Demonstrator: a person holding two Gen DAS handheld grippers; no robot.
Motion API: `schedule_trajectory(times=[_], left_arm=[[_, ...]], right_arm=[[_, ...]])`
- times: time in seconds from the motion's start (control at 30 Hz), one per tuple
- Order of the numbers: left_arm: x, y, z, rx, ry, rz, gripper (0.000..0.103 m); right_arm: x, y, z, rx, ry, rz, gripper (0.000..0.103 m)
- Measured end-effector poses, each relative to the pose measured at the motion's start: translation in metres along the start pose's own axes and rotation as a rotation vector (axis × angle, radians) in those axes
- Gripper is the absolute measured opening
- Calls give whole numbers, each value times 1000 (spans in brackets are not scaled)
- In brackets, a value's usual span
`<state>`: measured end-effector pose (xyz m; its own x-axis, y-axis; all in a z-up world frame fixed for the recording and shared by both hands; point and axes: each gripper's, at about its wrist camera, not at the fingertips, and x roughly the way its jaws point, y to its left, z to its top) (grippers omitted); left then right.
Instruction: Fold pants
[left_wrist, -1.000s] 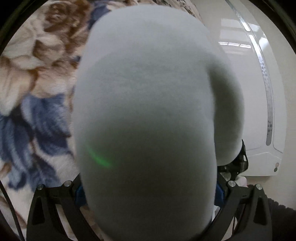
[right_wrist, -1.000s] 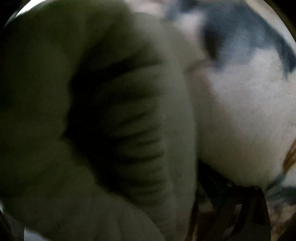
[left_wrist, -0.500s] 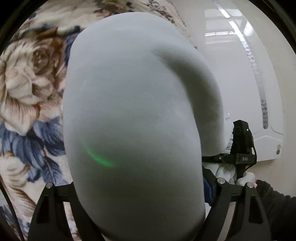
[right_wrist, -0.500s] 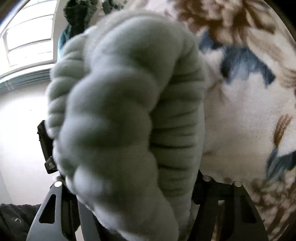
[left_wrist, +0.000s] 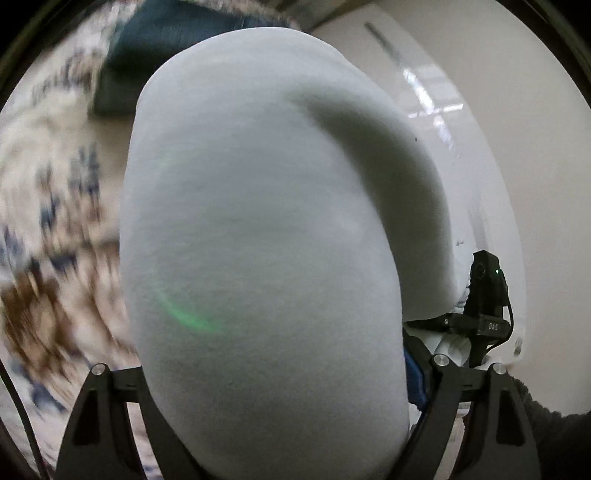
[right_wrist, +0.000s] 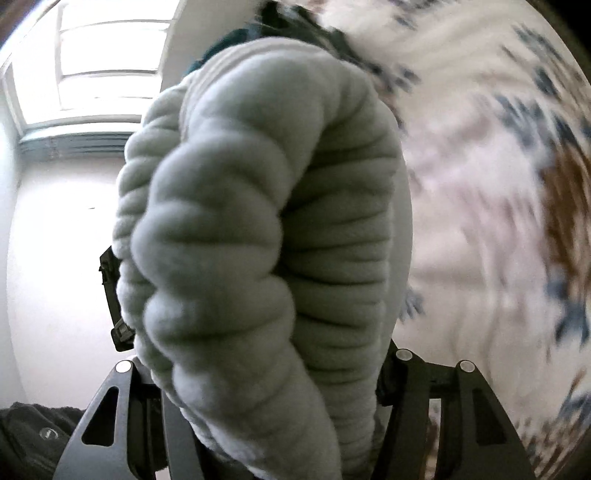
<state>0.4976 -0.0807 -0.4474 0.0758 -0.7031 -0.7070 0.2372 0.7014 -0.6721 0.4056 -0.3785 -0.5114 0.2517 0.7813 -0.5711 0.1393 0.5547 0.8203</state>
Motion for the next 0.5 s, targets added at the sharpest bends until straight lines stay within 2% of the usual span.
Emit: schedule_trajectory(times=[0.2,0.3,0.33,0.4,0.5], left_arm=[[-25,-28,138,47,-97,9,85],[-31,-24,211,48,-139,8,85],[-31,-20,238,40,-150,4,85],[-34,0,283,25,-177,9,85],[-49,52,314,5,-190,15,85]], right_arm=[[0,74,117,-89,-33,4,62],[-2,95,187,-111,-34,1,62],[-4,98,201,-116,-35,-6,62],[9,112,265,-134,-22,-21,62],[49,120,357,-141,10,-42,62]])
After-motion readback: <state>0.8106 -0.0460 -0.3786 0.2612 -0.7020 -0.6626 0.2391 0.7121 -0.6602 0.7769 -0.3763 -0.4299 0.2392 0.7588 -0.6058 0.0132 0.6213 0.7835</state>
